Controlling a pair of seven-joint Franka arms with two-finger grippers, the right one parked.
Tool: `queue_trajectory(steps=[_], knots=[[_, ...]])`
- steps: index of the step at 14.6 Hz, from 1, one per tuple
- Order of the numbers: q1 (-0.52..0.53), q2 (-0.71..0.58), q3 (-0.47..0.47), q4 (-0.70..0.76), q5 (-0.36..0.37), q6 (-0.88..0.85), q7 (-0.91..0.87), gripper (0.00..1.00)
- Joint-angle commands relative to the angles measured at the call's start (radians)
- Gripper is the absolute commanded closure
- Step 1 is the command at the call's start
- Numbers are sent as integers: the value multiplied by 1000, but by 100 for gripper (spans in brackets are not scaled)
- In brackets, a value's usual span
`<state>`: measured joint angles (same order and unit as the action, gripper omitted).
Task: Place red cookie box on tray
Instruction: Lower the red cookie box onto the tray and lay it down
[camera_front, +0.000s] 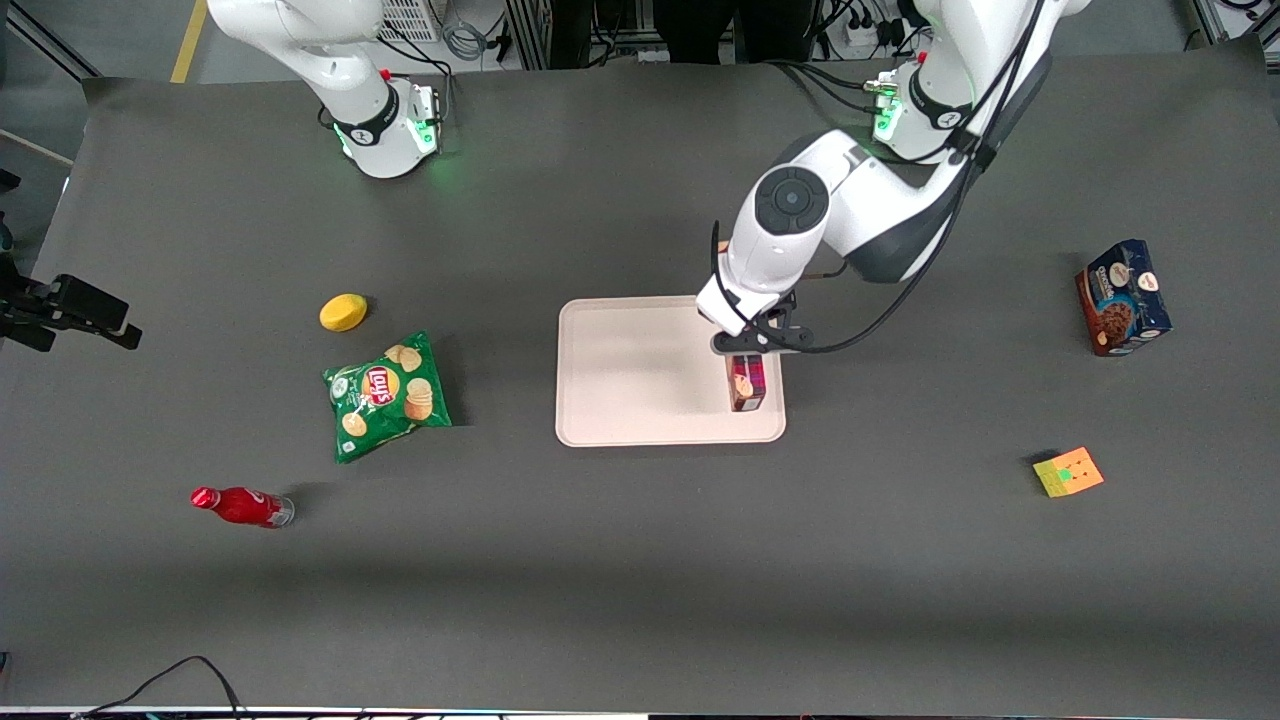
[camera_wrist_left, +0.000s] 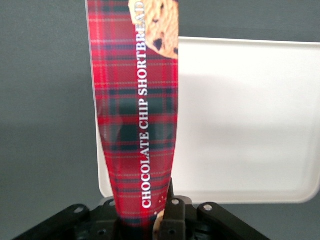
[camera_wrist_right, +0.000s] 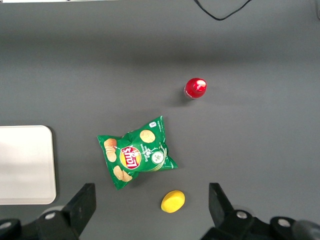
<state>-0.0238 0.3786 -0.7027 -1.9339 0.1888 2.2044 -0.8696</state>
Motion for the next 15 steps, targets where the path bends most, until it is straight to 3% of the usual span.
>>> queue_trajectory(steps=[1,7,13,15], knots=[[5,81,-3,-40,160,102,-153,100],[2,204,-4,-42,348,184,-238,100],[1,229,-3,-45,359,192,-239,100],[1,241,-3,-47,397,192,-241,100]])
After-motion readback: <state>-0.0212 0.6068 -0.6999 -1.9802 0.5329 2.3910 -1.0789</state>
